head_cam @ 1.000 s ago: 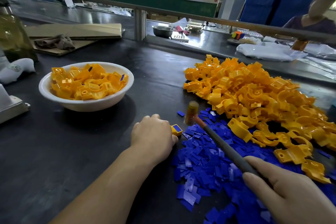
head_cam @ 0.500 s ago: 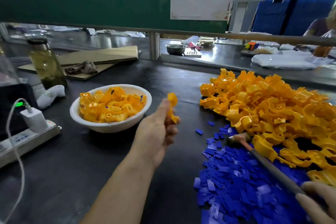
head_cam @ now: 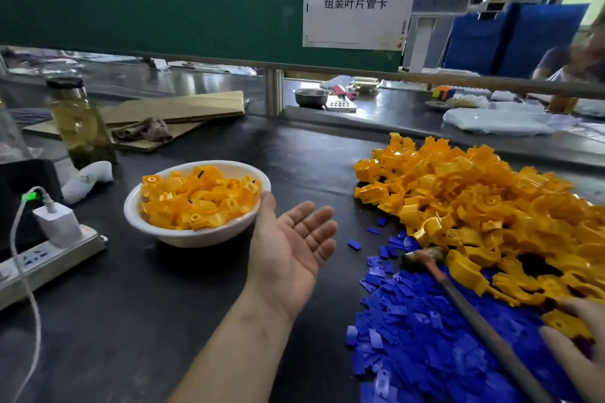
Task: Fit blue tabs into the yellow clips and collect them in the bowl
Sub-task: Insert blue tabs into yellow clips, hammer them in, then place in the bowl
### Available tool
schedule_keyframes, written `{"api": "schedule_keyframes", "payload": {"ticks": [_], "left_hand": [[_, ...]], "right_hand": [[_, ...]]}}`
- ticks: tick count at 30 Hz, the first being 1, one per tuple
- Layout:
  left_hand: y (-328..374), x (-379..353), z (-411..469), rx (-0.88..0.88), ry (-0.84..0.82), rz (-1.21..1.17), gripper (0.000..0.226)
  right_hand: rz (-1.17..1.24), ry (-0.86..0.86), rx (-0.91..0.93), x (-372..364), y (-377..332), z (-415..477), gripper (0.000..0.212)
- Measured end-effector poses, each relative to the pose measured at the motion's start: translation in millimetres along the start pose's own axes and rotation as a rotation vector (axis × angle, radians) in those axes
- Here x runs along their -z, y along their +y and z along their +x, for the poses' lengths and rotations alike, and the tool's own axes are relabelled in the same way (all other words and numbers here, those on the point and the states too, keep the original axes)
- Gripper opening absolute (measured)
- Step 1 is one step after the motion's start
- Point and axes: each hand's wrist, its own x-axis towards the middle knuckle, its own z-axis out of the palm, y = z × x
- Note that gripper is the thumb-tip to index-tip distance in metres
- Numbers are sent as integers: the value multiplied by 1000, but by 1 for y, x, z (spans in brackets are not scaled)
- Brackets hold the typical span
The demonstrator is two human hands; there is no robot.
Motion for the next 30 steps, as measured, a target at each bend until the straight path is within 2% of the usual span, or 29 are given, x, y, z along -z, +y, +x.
{"api": "schedule_keyframes", "payload": {"ticks": [2,7,11,13,15,19,25,30], "left_hand": [[-9,-2,2,35,-11,60,72],[-18,-2,5,60,-79,173,67],[-23,-3,3,76,-131,246,66],[-24,-4,3,70,-140,275,65],[-27,-5,1,63,-143,307,63],[-36,-12,-6,118,-165,365,60],[-57,-19,-16,179,-206,524,56],[-72,-29,-28,260,-255,673,49]], "right_hand": [[-162,35,-75,35,-30,16,61],[-330,39,-134,62,-61,46,68],[-196,-310,-283,55,-63,65,78],[-137,-394,-267,52,-64,60,72],[-153,-338,-146,52,-63,50,60],[-126,-102,96,58,-62,26,30],[127,48,159,84,-63,5,11],[343,149,48,105,-82,-13,12]]}}
